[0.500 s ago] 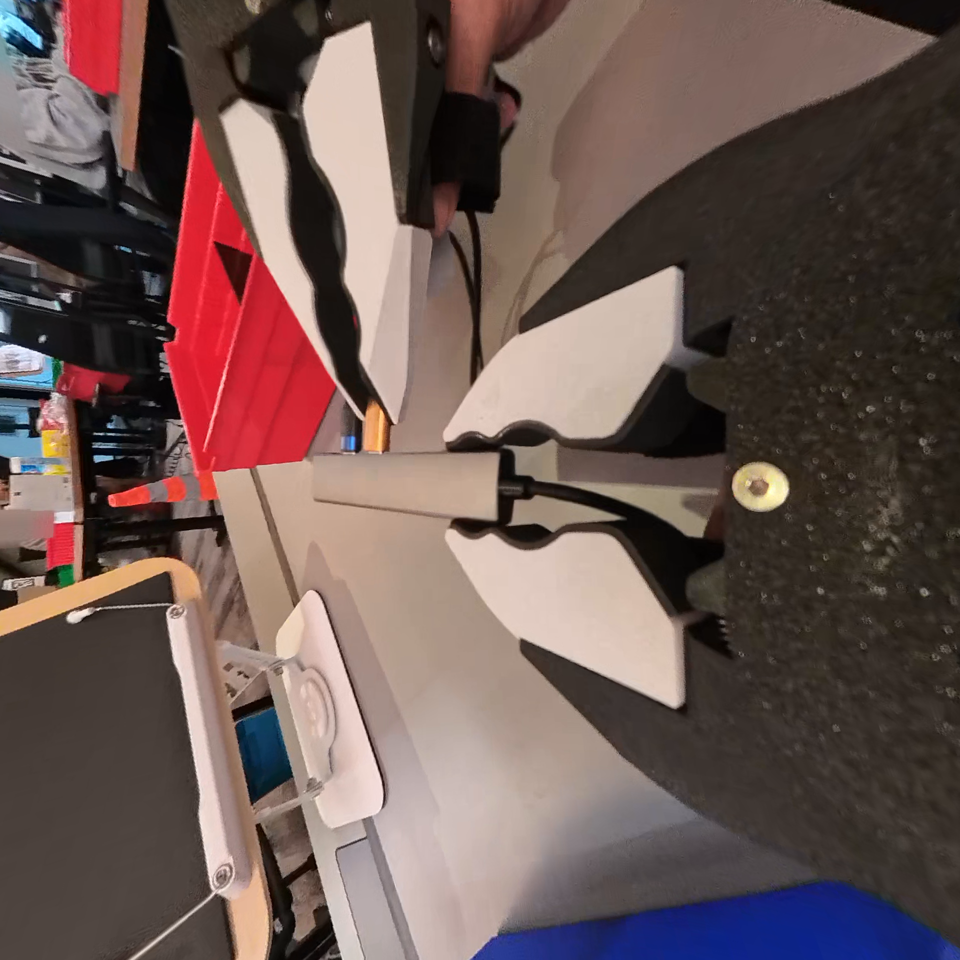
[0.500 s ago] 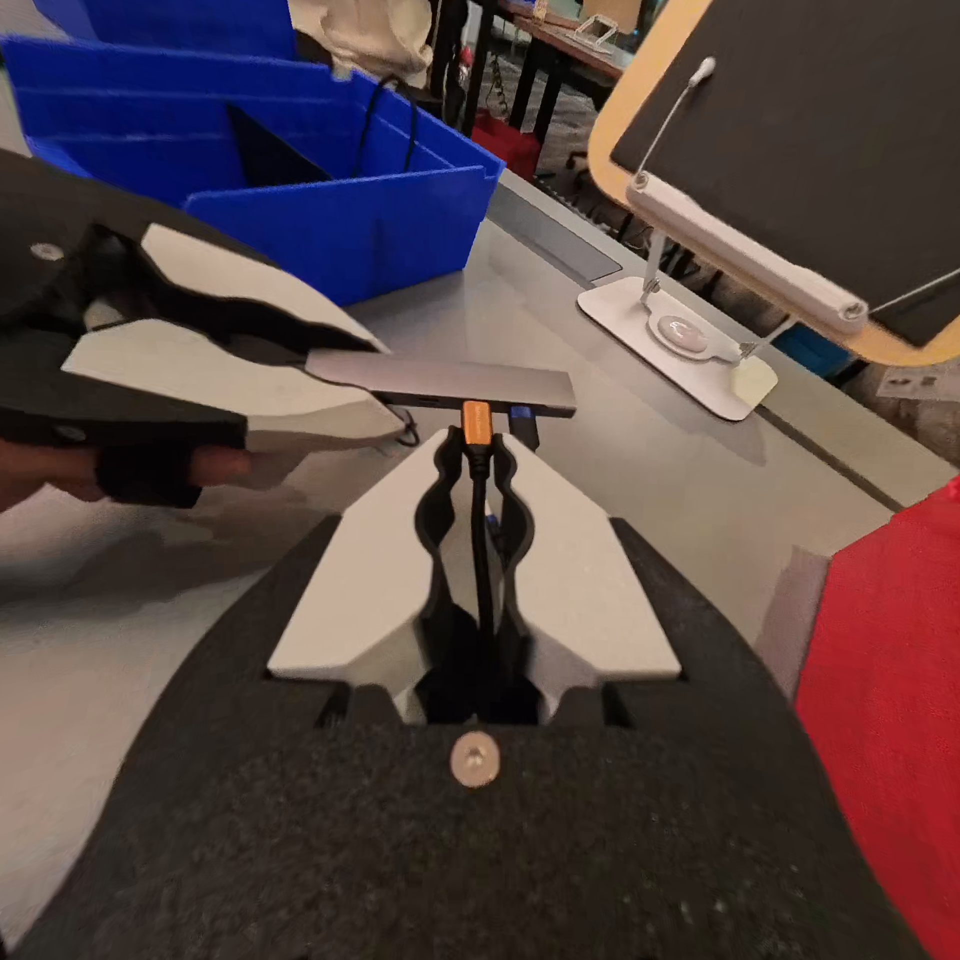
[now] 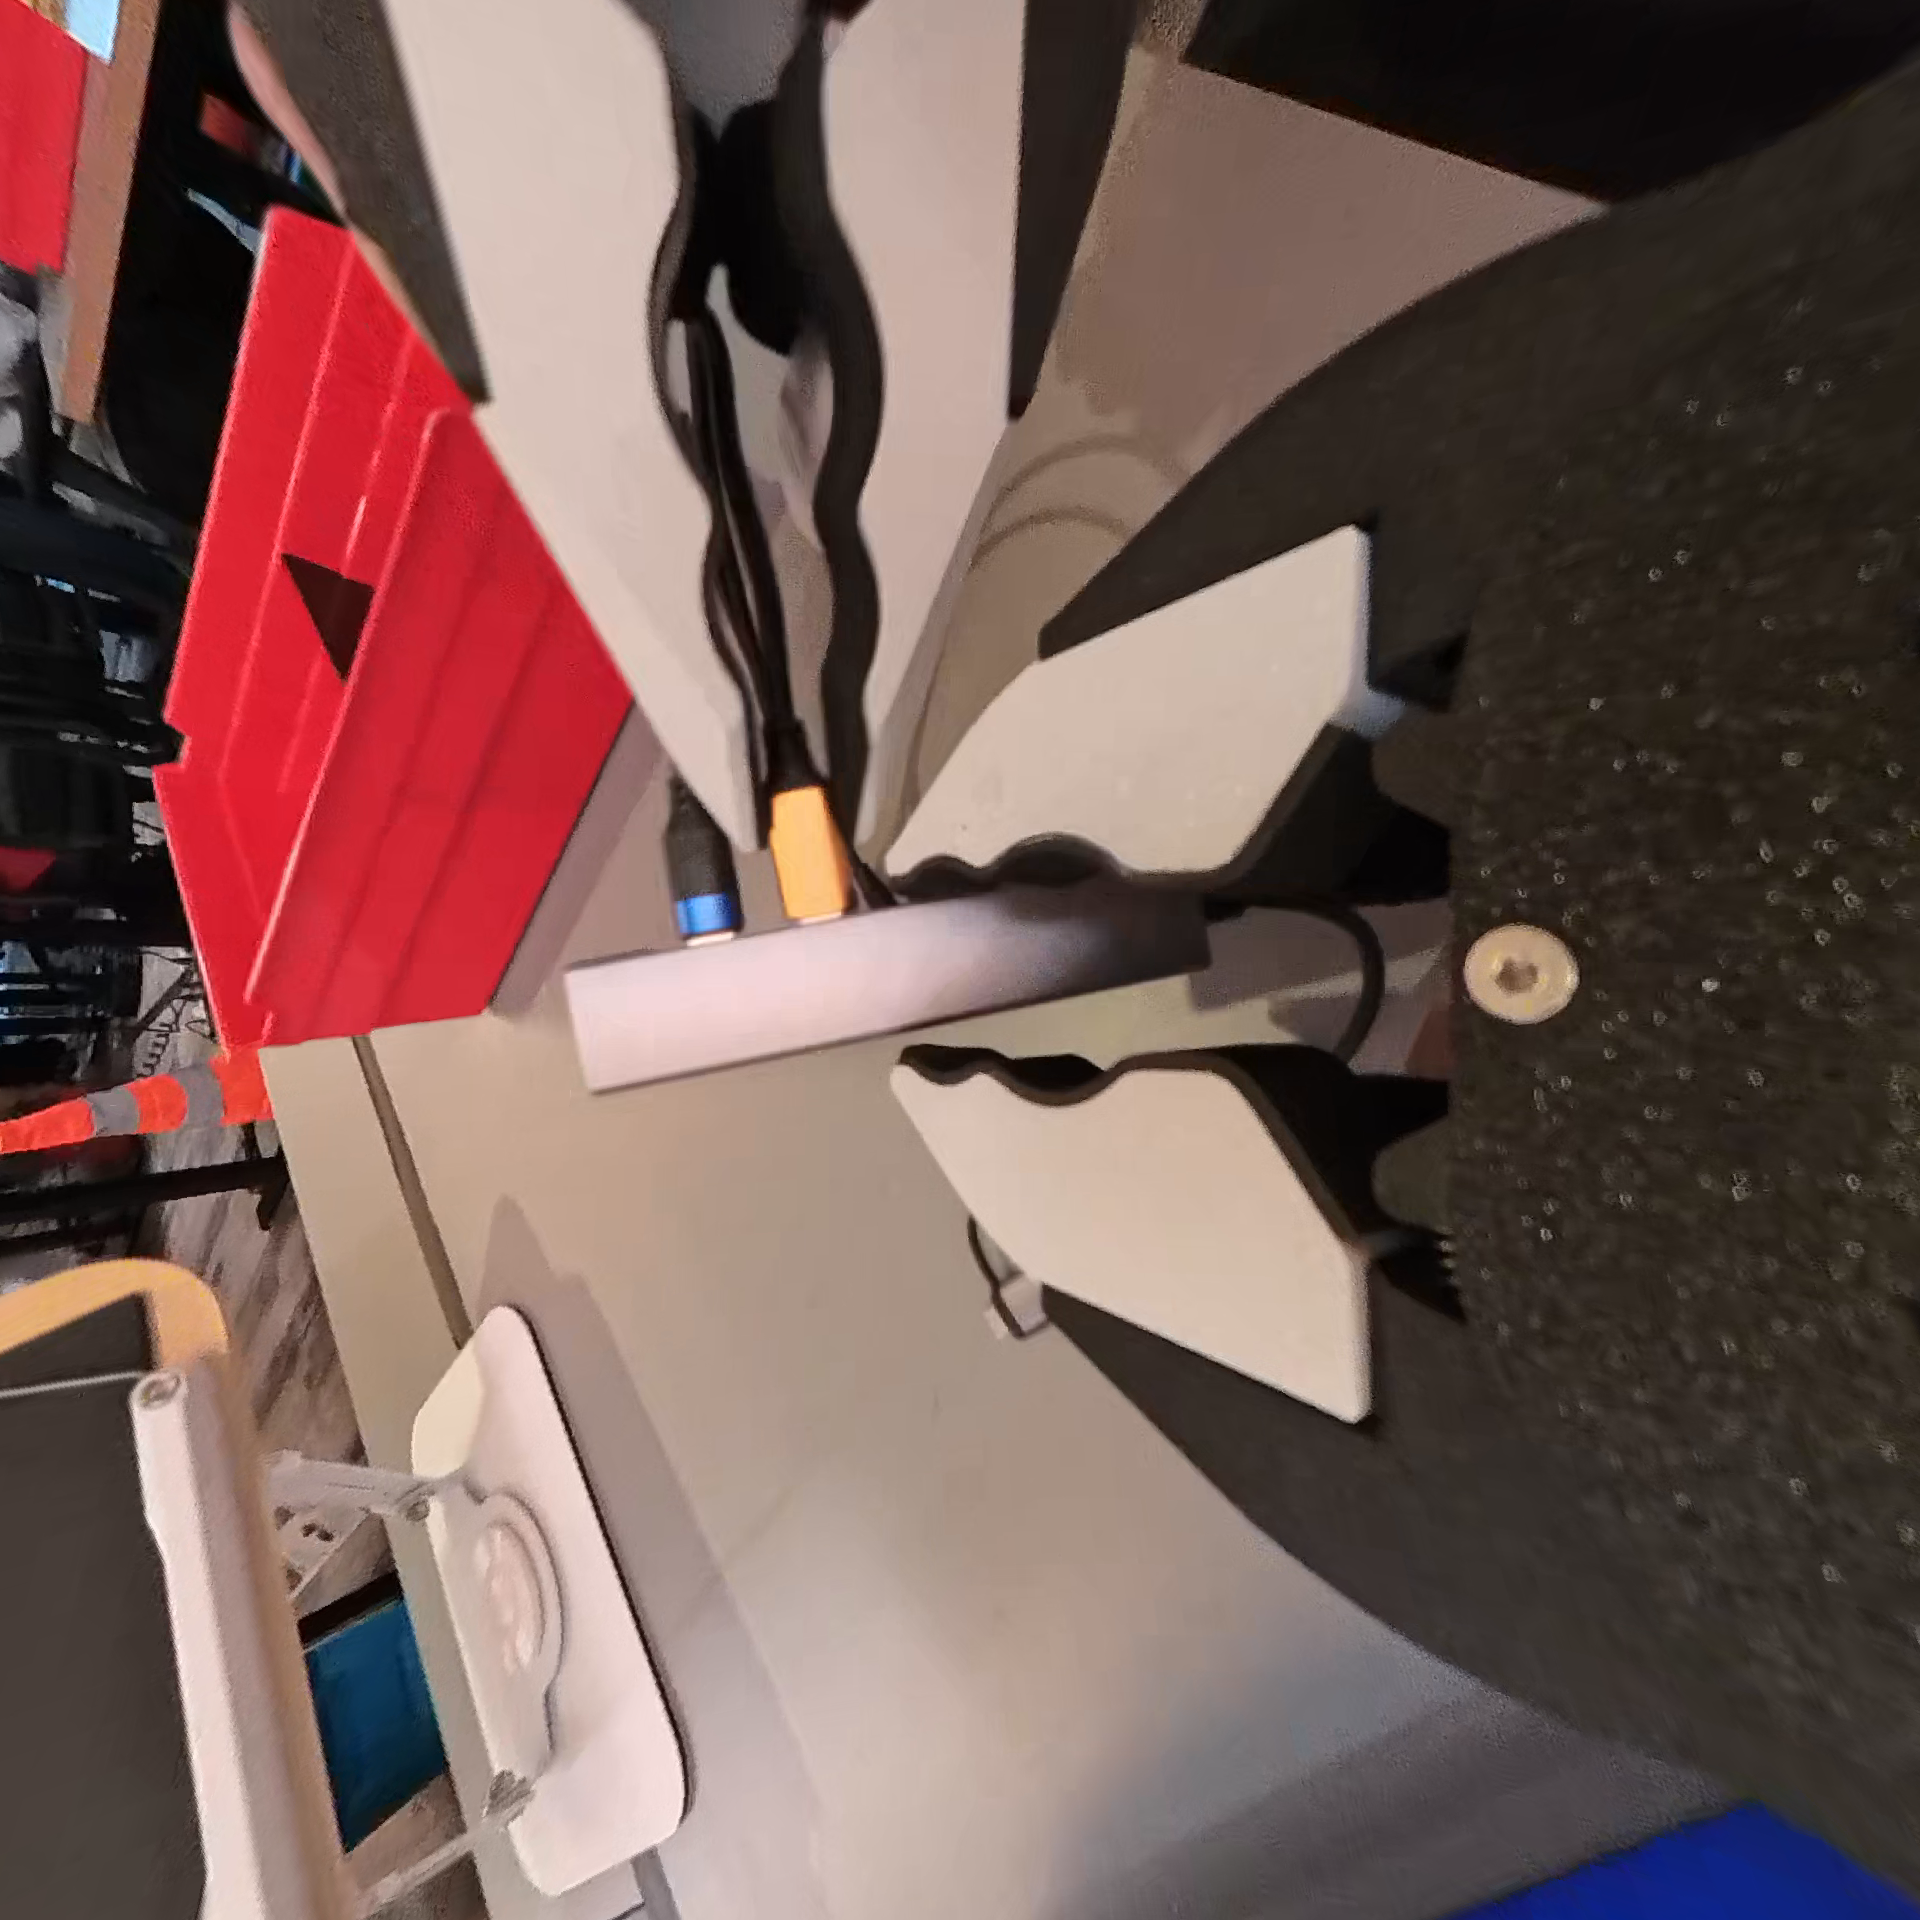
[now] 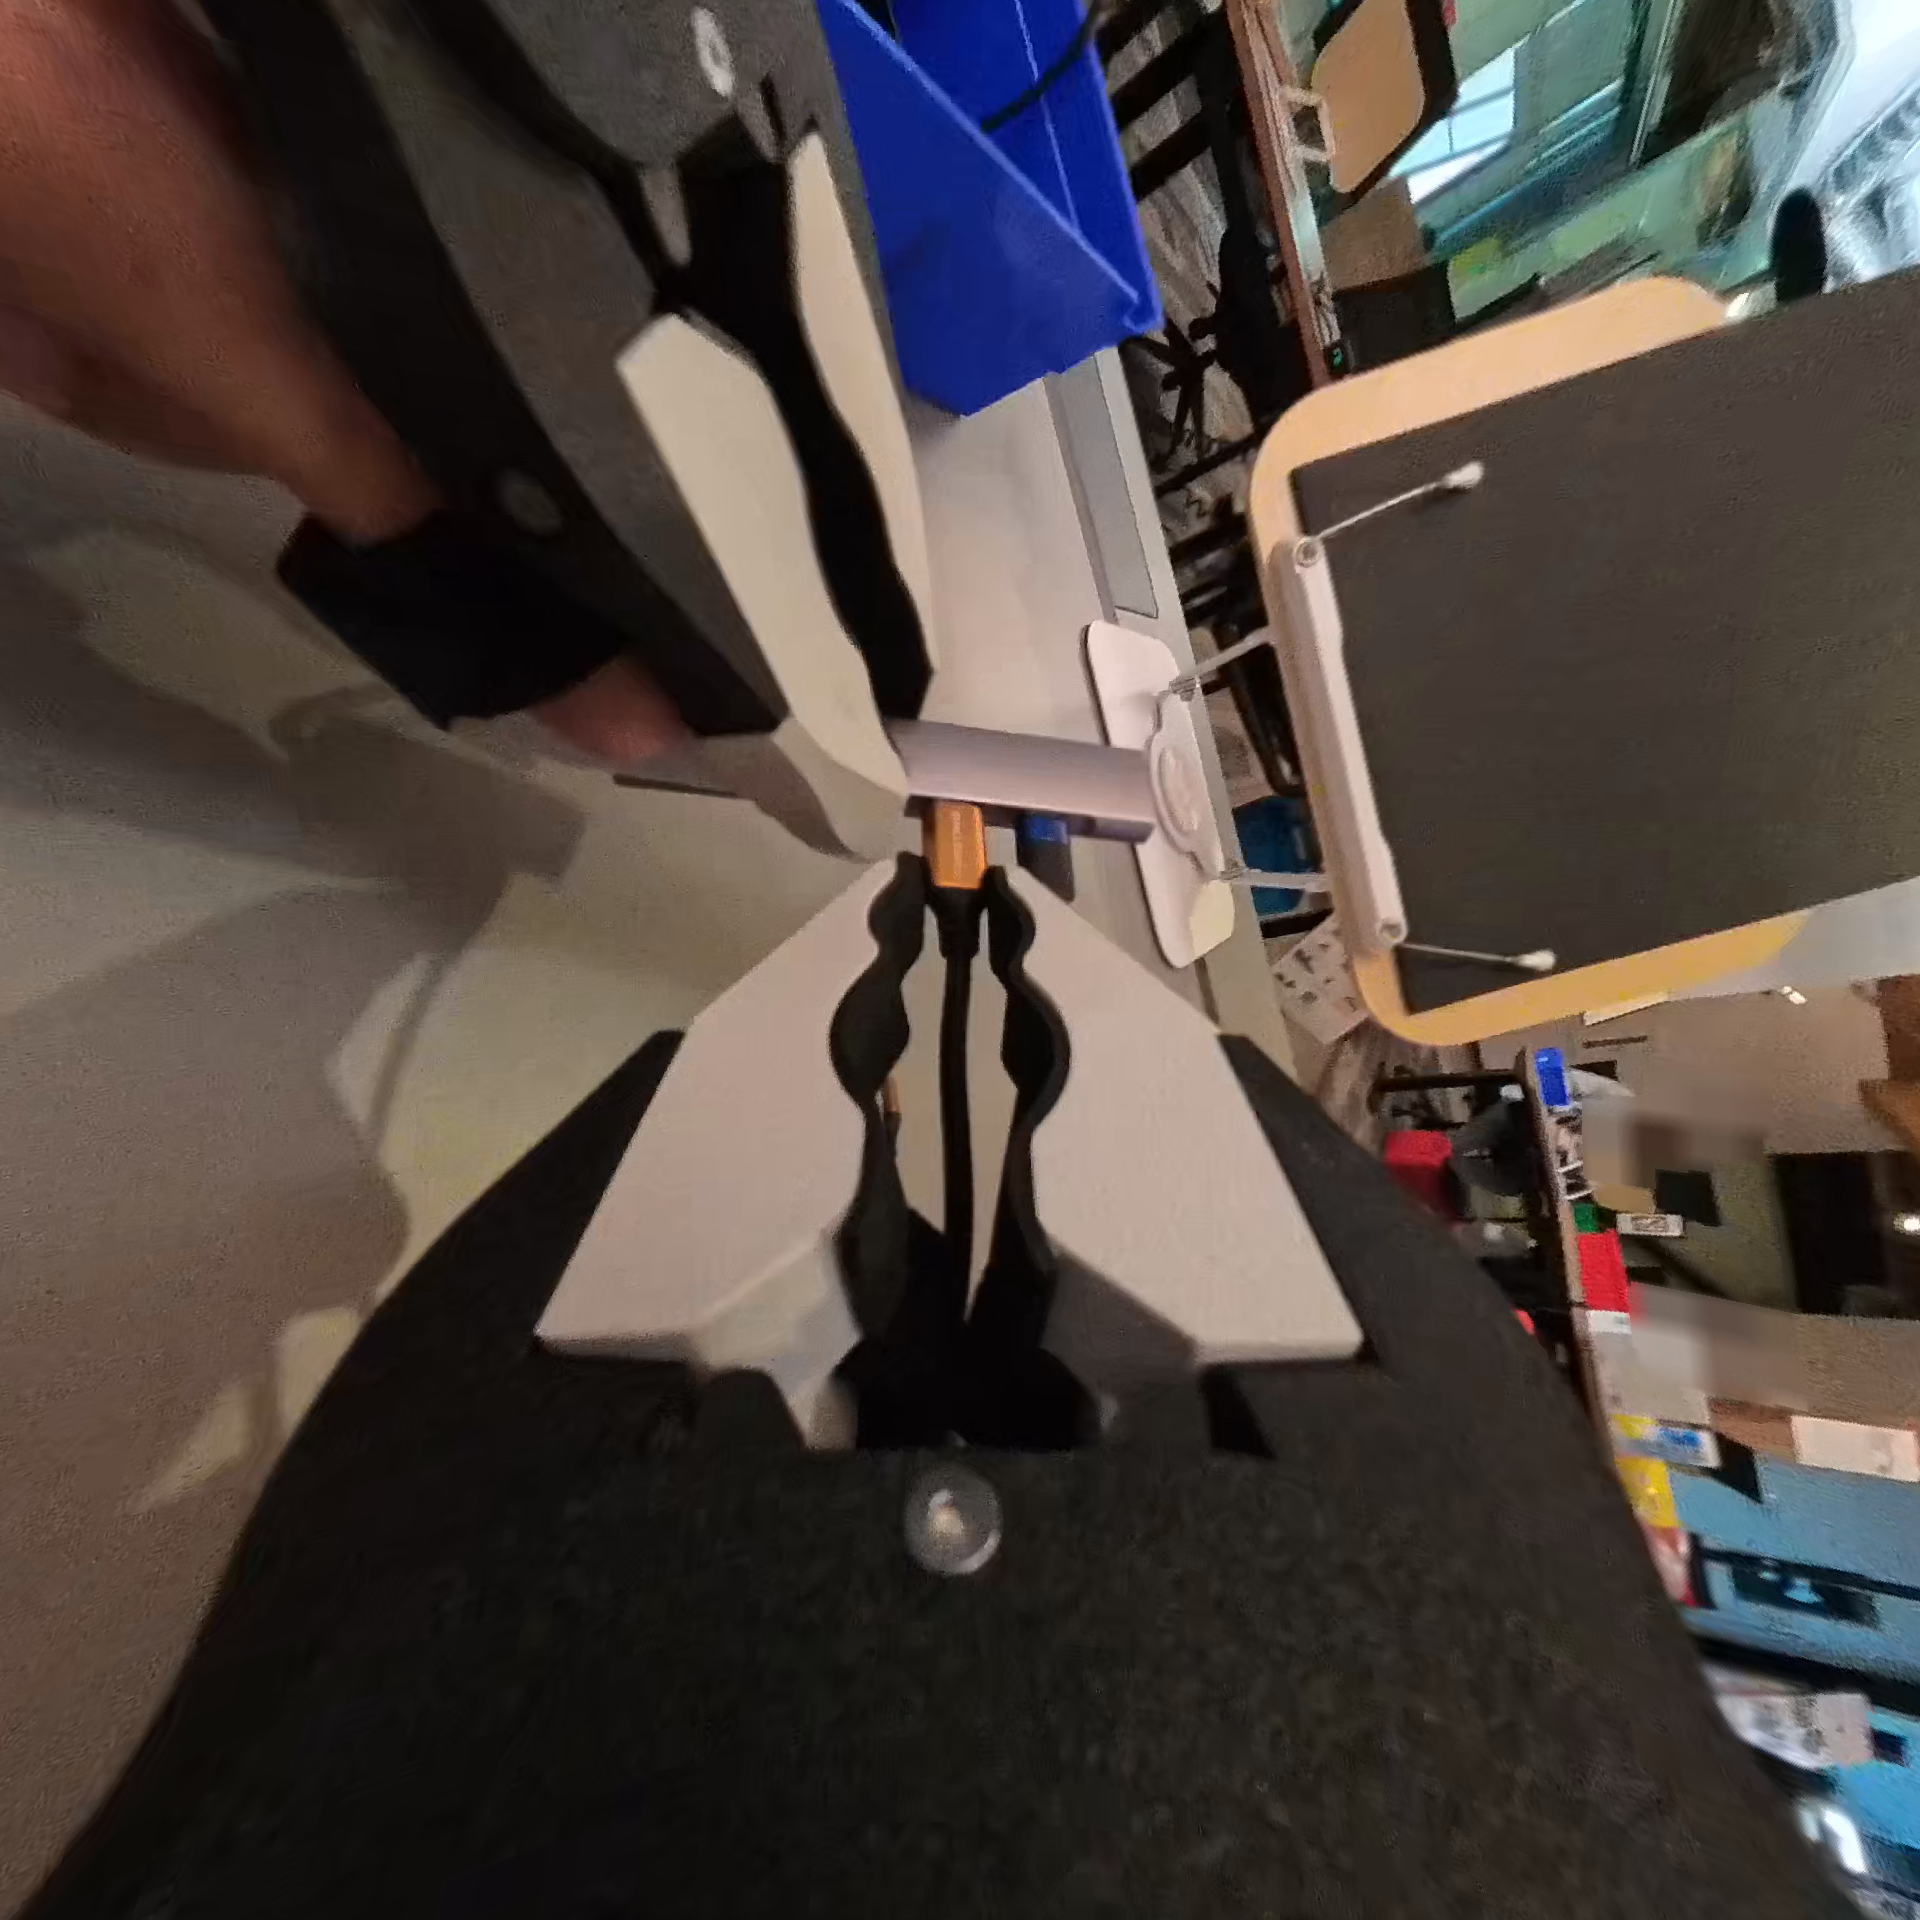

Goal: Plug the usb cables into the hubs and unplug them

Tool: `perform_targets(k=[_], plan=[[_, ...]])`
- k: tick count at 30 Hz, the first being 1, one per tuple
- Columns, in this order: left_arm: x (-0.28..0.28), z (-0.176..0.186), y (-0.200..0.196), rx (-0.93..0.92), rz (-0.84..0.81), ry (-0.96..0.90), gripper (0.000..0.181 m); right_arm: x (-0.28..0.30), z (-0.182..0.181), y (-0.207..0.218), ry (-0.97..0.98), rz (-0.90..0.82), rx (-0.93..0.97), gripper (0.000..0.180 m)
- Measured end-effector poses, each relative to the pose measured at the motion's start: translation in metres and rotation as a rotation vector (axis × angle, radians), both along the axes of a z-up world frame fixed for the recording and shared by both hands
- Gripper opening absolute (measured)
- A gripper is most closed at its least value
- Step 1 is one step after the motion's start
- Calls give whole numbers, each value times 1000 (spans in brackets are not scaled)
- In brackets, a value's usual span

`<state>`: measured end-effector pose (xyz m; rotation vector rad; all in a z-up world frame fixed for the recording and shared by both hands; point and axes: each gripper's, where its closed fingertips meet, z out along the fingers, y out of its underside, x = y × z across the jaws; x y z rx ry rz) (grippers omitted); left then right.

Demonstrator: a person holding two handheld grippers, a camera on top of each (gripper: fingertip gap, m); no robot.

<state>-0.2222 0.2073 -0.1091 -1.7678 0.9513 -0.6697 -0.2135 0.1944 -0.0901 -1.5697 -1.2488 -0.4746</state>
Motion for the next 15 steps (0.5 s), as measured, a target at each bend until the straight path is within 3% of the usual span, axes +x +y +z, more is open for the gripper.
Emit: perform_targets(k=[6, 11, 15], plan=[[-1, -4, -1, -18, -24, 19, 24, -6, 0, -5, -2, 48, 47, 11], [-6, 3, 8, 74, 70, 77, 23, -6, 5, 0, 92, 9, 64, 11], [-7, -1, 10, -1, 75, 49, 23, -7, 2, 1, 83, 5, 92, 11]])
